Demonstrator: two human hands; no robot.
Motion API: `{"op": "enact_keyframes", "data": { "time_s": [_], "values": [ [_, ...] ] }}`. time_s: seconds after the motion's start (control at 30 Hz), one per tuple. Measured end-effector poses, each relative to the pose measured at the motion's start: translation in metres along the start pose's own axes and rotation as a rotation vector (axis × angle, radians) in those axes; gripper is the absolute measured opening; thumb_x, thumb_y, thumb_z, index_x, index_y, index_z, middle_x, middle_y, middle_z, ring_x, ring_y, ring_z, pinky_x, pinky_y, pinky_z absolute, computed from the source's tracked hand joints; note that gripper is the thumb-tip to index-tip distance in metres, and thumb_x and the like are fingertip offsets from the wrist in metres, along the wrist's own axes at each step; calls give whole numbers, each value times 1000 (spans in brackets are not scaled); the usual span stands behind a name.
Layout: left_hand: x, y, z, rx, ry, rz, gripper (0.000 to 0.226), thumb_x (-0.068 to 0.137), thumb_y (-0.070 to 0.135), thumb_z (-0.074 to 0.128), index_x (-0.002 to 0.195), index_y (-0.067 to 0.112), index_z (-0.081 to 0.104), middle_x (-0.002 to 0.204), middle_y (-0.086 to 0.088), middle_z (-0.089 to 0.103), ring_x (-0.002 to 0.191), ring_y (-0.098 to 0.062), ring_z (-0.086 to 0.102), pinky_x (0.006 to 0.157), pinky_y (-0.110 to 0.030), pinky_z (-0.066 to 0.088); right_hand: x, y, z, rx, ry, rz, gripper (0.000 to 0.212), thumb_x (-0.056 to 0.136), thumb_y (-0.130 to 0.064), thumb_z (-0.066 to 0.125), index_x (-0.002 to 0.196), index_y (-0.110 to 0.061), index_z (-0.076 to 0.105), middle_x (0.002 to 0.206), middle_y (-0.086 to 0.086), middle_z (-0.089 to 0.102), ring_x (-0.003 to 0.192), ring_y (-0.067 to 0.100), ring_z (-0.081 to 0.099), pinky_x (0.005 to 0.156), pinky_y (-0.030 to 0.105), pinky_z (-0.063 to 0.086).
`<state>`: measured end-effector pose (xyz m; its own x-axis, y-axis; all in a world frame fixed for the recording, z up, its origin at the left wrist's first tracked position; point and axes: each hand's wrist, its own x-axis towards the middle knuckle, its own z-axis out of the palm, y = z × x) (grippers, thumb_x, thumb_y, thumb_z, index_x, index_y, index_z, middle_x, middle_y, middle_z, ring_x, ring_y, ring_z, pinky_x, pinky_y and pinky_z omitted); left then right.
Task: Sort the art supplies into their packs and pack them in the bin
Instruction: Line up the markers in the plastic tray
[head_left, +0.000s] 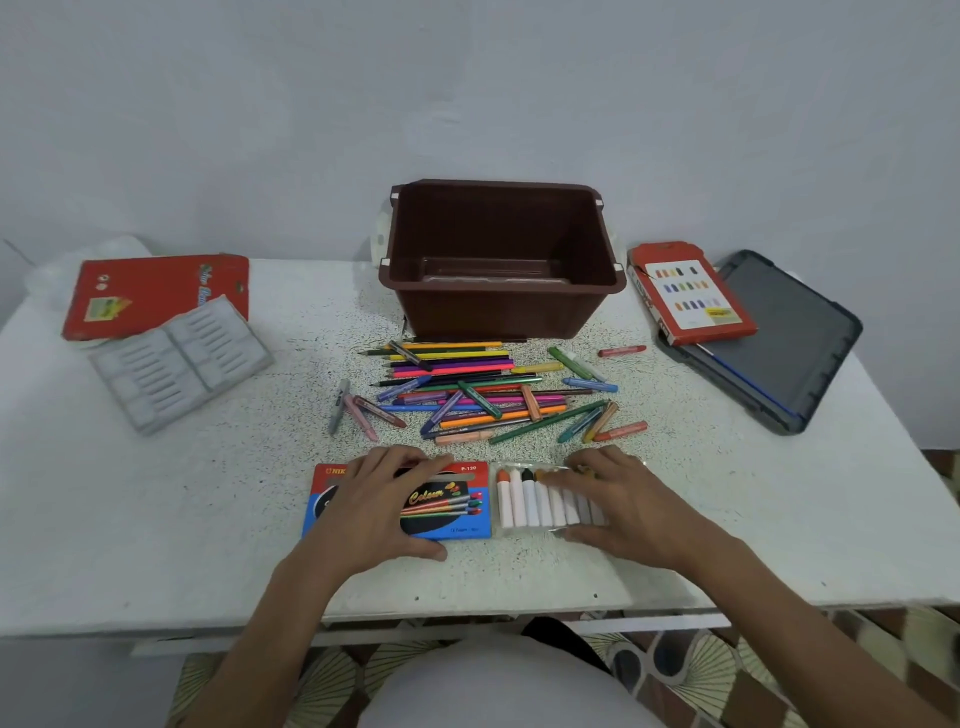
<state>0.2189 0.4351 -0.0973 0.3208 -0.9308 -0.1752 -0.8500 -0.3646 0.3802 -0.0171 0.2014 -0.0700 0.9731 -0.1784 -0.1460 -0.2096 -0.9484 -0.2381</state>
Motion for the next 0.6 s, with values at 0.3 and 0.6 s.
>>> {"op": "enact_keyframes", "data": {
  "time_s": [0.3,0.6],
  "values": [
    [2,-4,7,-23,55,55,103,57,89,52,148,45,28,135,11,41,125,-12,33,104,-33,23,9,-11,5,-48,-16,-39,63,86,-62,52,143,-37,42,125,-2,52,108,17,45,87,33,44],
    [9,-2,8,14,75,78,104,57,90,48,148,42,31,136,9,42,126,-13,34,107,-36,23,24,-32,16,-19,63,-41,63,84,-59,59,140,-34,46,122,0,55,108,21,49,86,38,46]
  ]
}}
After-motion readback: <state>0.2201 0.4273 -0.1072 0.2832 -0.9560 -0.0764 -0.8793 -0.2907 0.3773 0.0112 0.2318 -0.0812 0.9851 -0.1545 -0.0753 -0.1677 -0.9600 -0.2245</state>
